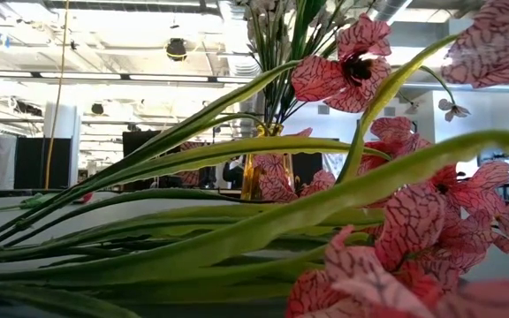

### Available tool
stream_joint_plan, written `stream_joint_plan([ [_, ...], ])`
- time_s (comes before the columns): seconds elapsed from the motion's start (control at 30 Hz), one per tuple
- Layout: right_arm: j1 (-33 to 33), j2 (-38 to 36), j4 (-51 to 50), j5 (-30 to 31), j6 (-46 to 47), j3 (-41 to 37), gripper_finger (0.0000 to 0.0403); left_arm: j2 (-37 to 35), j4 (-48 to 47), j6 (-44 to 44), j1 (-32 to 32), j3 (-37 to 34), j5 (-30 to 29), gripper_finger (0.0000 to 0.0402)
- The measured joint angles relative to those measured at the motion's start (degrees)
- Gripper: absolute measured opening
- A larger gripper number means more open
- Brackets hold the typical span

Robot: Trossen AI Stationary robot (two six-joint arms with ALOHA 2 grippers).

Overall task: Sort flowers into vase by color
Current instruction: Put the white flower into the yellow flower vase

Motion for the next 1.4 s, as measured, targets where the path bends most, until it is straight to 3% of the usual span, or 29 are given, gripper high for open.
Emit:
stream_joint_plan([
  [0.13,-2.5,-1.1,-11.3,-0.2,13.9,5.2,0.0032,-4.2,-0.4,17.5,-0.7,0.1,-6.4,0.0191],
  [0.27,-4.1,-0.9,-17.5,-0.2,30.9,9.3,0.0031,-5.4,-2.1,29.3,-0.8,0.1,-11.2,0.0189],
  [0.37,-4.7,-1.0,-20.2,-0.8,40.3,11.8,0.0027,-4.7,-4.2,34.0,-0.8,0.1,-13.3,0.0188],
  [0.47,-4.9,-1.0,-22.3,-3.2,52.2,13.7,0.0028,-2.6,-4.0,32.8,-0.5,0.1,-13.4,0.0188],
  [0.53,-5.6,-1.0,-24.6,-8.2,59.8,14.9,0.0029,-1.2,-2.9,32.1,0.6,0.0,-8.5,0.0187],
  [0.67,-8.7,-1.0,-26.1,-23.8,75.9,16.8,0.0026,1.2,5.0,29.2,2.2,-1.2,0.7,0.0187],
  [0.83,-13.2,-0.4,-26.1,-37.6,91.4,16.5,0.0027,3.5,17.6,26.9,2.4,-7.6,2.3,0.0187],
  [0.9,-14.4,-0.4,-26.1,-40.6,94.4,15.5,0.0029,4.0,23.8,25.0,2.4,-9.6,3.8,0.0187],
  [1.03,-14.3,-0.4,-25.1,-40.8,95.3,13.4,0.0029,6.4,33.3,20.7,1.9,-11.3,5.0,0.0187],
  [1.27,-12.2,-0.4,-23.9,-40.9,95.4,11.6,0.0032,13.6,42.5,15.3,1.1,-11.8,4.6,0.0187],
  [1.4,-11.4,-0.4,-24.0,-40.9,95.4,11.6,0.0030,15.9,46.5,13.9,1.0,-11.8,7.3,0.0187],
])
